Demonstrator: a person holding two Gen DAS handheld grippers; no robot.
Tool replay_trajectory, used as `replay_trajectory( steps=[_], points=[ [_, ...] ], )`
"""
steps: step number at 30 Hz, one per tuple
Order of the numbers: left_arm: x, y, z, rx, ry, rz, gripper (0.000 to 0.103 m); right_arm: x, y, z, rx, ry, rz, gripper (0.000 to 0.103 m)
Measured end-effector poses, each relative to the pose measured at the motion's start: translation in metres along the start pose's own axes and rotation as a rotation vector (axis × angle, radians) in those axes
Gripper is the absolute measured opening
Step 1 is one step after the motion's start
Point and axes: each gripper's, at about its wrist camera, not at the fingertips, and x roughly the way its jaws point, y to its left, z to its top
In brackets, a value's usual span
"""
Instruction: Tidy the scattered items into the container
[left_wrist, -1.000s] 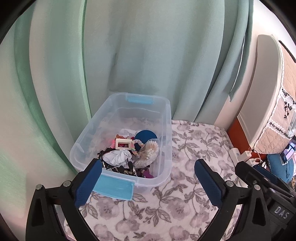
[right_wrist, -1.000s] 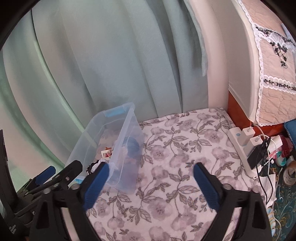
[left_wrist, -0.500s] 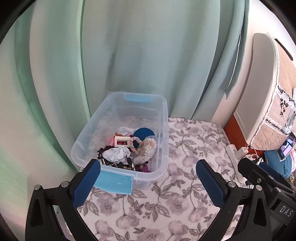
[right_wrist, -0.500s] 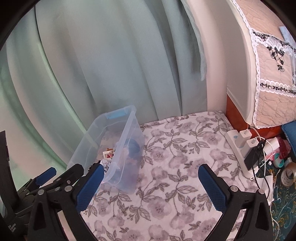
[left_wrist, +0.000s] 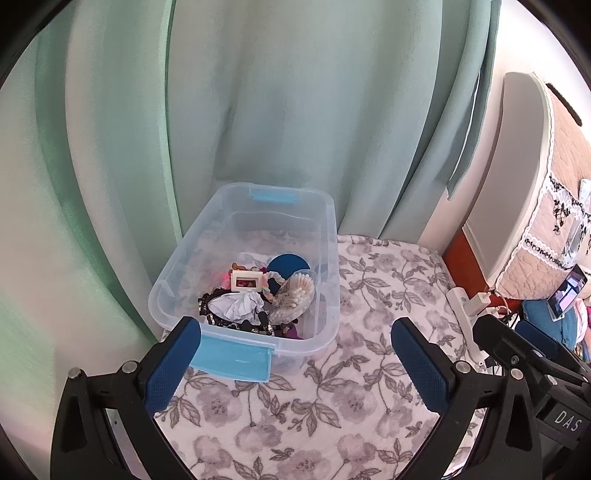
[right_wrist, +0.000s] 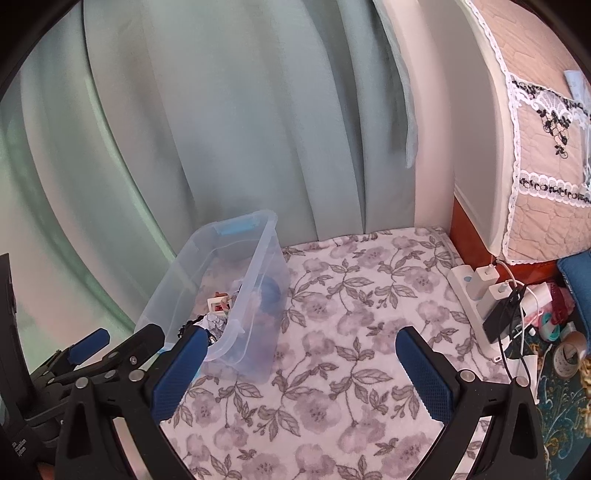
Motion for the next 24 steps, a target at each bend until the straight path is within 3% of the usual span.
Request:
replay_trajectory(
  steps=[24],
  points=[
    [0.005,0.014,-0.002,-0.005,0.013,0.020,0.103,0.005,0.015,-0.003,-0.037,0.015,-0.026,0.103]
  ],
)
